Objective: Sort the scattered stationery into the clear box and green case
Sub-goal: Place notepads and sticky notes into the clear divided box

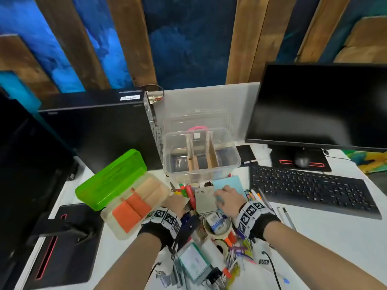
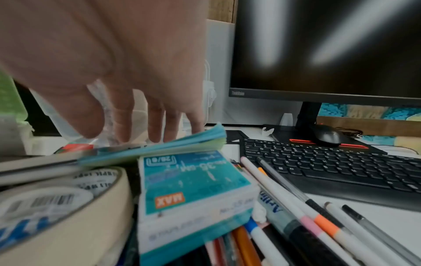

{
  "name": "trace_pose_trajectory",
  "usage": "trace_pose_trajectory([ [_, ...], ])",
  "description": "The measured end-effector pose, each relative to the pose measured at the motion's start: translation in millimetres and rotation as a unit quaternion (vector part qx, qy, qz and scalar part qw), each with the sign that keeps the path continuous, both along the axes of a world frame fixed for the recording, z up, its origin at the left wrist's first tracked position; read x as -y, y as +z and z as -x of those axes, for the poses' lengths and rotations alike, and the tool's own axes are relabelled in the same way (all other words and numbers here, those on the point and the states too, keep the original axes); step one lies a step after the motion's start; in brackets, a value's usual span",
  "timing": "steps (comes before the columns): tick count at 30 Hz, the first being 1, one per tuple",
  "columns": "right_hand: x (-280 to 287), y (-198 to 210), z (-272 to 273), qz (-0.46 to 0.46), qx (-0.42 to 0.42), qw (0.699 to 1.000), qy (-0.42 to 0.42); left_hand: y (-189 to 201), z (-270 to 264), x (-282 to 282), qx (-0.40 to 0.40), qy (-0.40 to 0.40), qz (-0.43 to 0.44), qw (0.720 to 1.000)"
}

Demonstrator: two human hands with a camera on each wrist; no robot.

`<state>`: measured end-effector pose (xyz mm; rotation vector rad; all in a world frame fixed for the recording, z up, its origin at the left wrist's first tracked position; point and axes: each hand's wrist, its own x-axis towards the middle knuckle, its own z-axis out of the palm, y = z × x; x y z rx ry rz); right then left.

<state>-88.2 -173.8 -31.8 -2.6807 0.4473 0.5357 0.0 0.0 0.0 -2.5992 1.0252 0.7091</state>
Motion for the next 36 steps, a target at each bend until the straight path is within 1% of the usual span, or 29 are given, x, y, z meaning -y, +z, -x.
trace_pose_trajectory([
  [2,-1.2,1.0,0.7,0.001,0.011,1.0,0.0,3.0,-3.5,1.7,0.02,0.005,-0.009,1.0],
  [3,-3.0,3.3,0.3,-0.007,0.031,0.999,-0.002,8.1,-4.9,2.9,0.04,0.005,-0.007,0.999],
  [4,-5.5,6.5,-0.2,-0.03,0.061,0.998,-0.009,16.3,-7.3,5.3,0.061,0.006,-0.001,0.998],
  [6,-10.6,15.8,-5.9,-0.106,0.125,0.986,-0.032,35.2,-12.9,11.8,0.094,0.0,0.037,0.995],
  [8,-14.2,23.7,-13.4,-0.168,0.163,0.971,-0.05,52.0,-21.7,17.5,0.098,0.009,0.08,0.992],
  [9,-15.8,26.4,-16.2,-0.179,0.161,0.97,-0.048,57.4,-25.4,19.1,0.091,0.016,0.089,0.992],
  [11,-17.0,27.1,-19.2,-0.161,0.145,0.976,-0.036,57.6,-27.2,20.2,0.068,0.031,0.079,0.994],
  [14,-13.2,20.6,-17.5,-0.114,0.112,0.987,-0.026,34.0,-17.0,13.7,0.012,0.034,0.033,0.999],
  [16,-10.5,14.4,-11.9,-0.09,0.074,0.993,-0.011,15.9,-7.4,8.8,-0.002,0.032,0.006,0.999],
  [19,-8.6,8.1,-4.1,-0.089,0.044,0.995,-0.002,5.1,2.4,4.8,0.011,0.032,0.014,0.999],
  [22,-9.3,4.3,-2.5,-0.095,0.039,0.995,-0.008,7.1,5.5,5.1,0.013,0.007,0.01,1.0],
  [24,-10.2,5.2,-2.1,-0.096,0.035,0.995,-0.008,16.4,7.6,5.0,0.023,0.0,0.008,1.0],
  [26,-13.5,13.0,-0.8,-0.098,0.052,0.994,-0.016,30.2,8.1,5.9,0.053,0.003,0.02,0.998],
  [27,-16.4,18.1,-1.2,-0.111,0.072,0.991,-0.024,37.8,7.7,7.5,0.073,0.006,0.03,0.997],
  [28,-19.0,24.6,-1.7,-0.145,0.094,0.984,-0.043,45.4,8.2,10.4,0.092,0.009,0.046,0.995],
  [29,-22.3,31.1,-3.4,-0.207,0.107,0.97,-0.075,53.4,8.8,14.3,0.105,0.013,0.066,0.992],
  [30,-26.9,37.4,-5.2,-0.298,0.108,0.941,-0.119,60.1,10.2,18.4,0.116,0.017,0.09,0.989],
  [31,-29.9,44.4,-6.1,-0.406,0.1,0.893,-0.165,64.7,12.9,24.7,0.124,0.02,0.116,0.985],
  [32,-30.1,49.0,-7.6,-0.508,0.086,0.831,-0.209,67.3,17.4,31.0,0.127,0.017,0.147,0.981],
  [33,-28.1,53.3,-9.2,-0.59,0.069,0.765,-0.249,68.5,22.9,36.4,0.12,0.012,0.176,0.977],
  [34,-23.8,57.2,-8.8,-0.64,0.055,0.713,-0.28,67.9,28.5,40.3,0.1,0.01,0.208,0.973],
  [35,-19.5,59.3,-6.2,-0.666,0.052,0.682,-0.298,64.3,32.6,43.1,0.064,0.009,0.243,0.968],
  [36,-14.9,59.0,-3.4,-0.67,0.065,0.672,-0.309,57.9,34.1,44.9,0.024,0.008,0.278,0.96],
])
